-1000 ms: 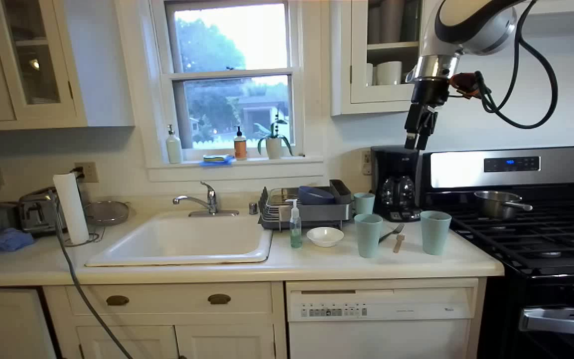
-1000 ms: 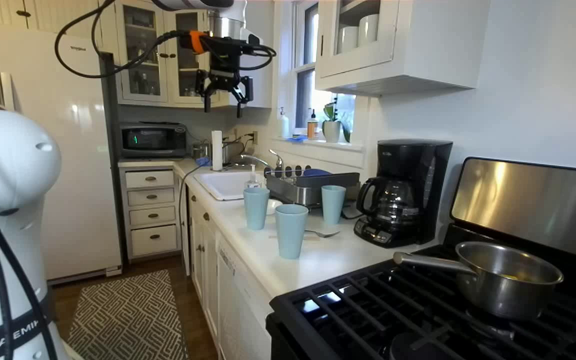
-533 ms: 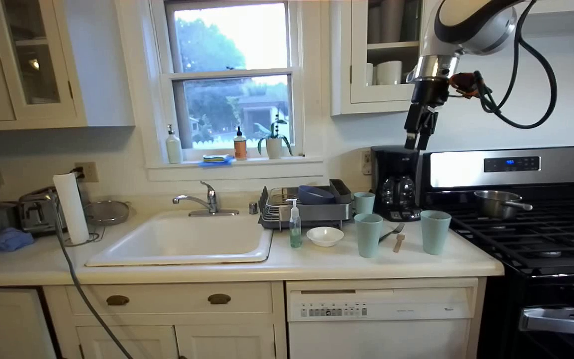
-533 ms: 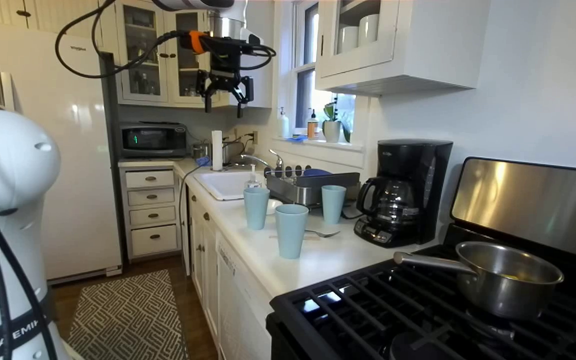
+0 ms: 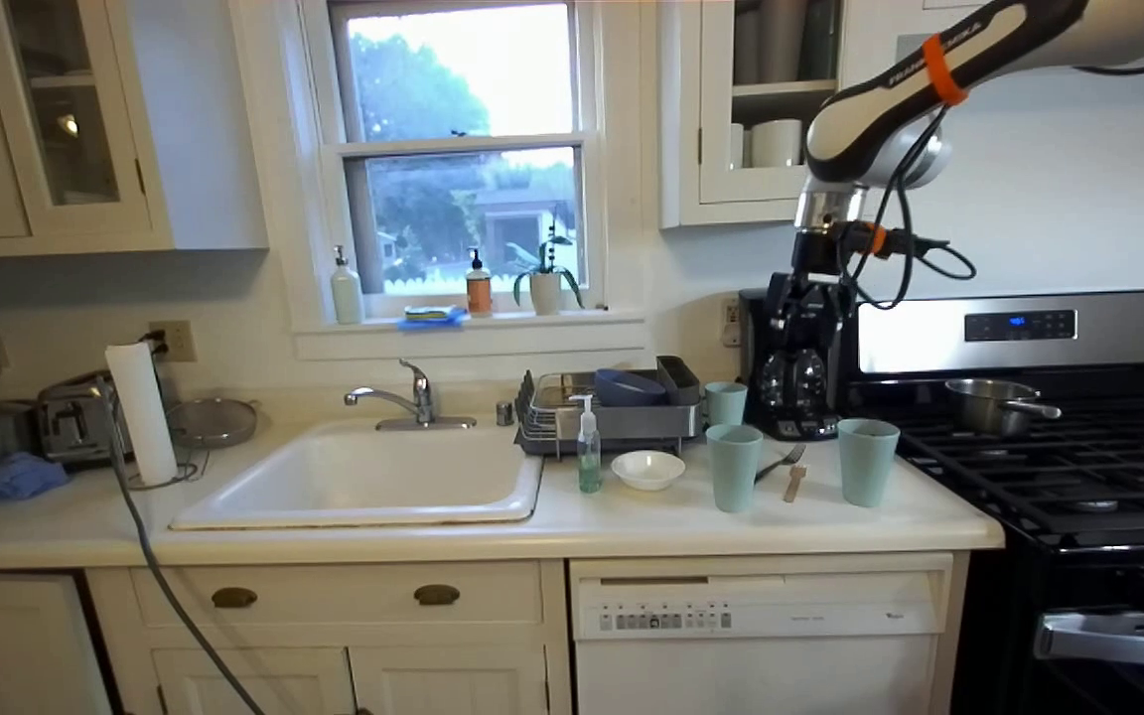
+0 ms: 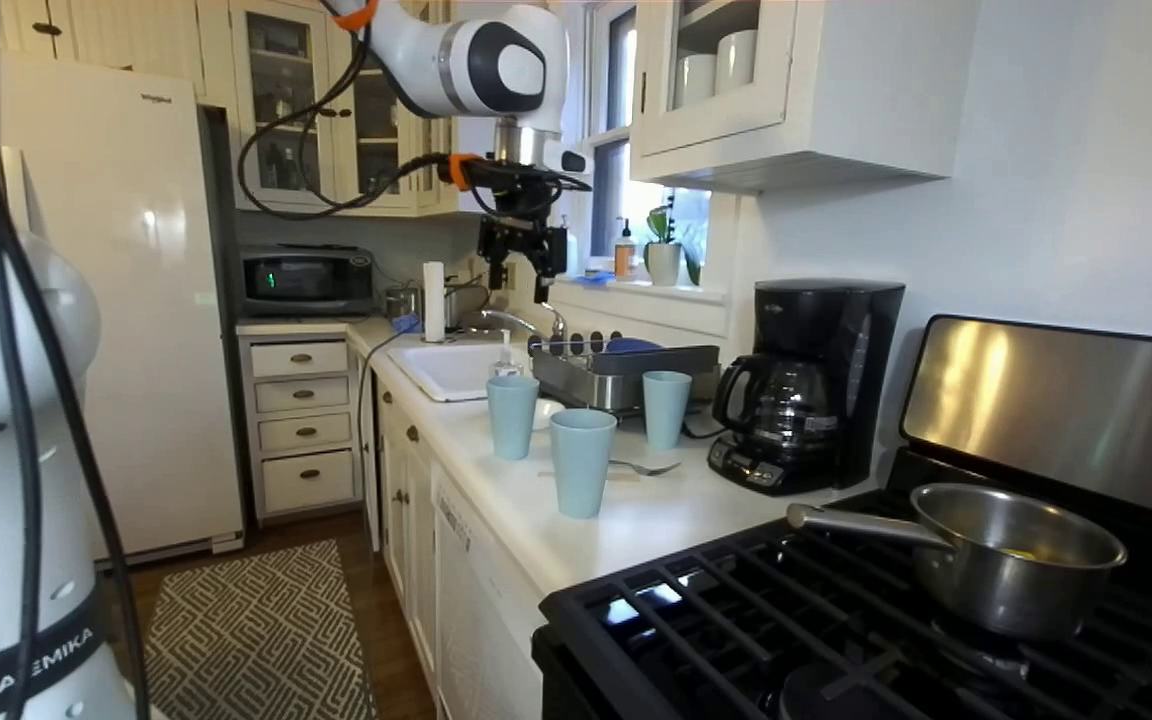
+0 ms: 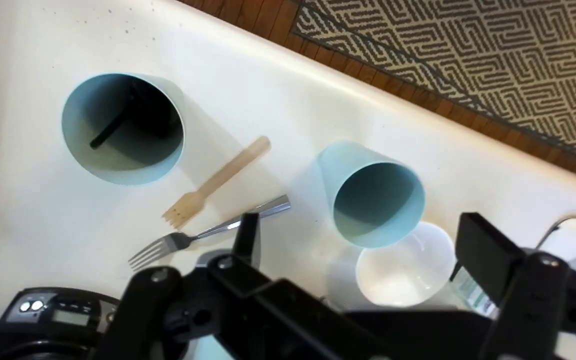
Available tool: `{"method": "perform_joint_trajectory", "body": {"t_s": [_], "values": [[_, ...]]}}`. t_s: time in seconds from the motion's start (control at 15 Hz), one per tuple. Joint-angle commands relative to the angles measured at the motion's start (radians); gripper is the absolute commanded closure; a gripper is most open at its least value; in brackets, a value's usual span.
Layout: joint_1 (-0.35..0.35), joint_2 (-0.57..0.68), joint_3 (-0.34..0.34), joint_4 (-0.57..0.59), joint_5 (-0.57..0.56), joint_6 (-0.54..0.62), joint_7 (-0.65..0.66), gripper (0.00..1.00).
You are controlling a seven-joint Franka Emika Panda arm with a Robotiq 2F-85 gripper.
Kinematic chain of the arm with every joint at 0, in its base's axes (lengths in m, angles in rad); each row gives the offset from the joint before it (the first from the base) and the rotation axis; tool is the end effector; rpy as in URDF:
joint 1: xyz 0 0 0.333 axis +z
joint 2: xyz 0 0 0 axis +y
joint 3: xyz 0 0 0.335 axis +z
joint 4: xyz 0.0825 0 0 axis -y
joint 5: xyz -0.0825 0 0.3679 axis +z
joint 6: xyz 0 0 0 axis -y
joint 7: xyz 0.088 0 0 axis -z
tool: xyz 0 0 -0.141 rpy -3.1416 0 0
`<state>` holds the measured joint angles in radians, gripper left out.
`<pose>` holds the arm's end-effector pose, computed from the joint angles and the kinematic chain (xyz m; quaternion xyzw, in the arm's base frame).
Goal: Stack two cups
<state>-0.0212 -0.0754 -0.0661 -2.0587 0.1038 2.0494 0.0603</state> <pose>0.5232 -0.0376 0.4668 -0.9936 0.0959 -0.0335 0.0488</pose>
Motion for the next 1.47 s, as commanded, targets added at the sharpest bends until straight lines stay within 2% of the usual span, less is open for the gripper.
{"method": "perform_joint_trajectory", "body": {"t_s": [0.0,0.27,0.67,0.73,1.13,1.2,1.4], "values": [[-0.024,0.161,-0.001,0.125,0.017,0.030,0.165,0.00],[-0.034,0.253,-0.017,0.164,0.035,0.115,0.332,0.00],[-0.029,0.315,-0.060,0.143,0.031,0.277,0.583,0.00],[-0.031,0.299,-0.053,0.136,0.011,0.236,0.509,0.00],[-0.029,0.307,-0.055,0.135,0.009,0.243,0.514,0.00],[-0.022,0.335,-0.067,0.150,-0.032,0.310,0.539,0.00],[-0.022,0.398,-0.079,0.202,-0.021,0.391,0.611,0.00]]}}
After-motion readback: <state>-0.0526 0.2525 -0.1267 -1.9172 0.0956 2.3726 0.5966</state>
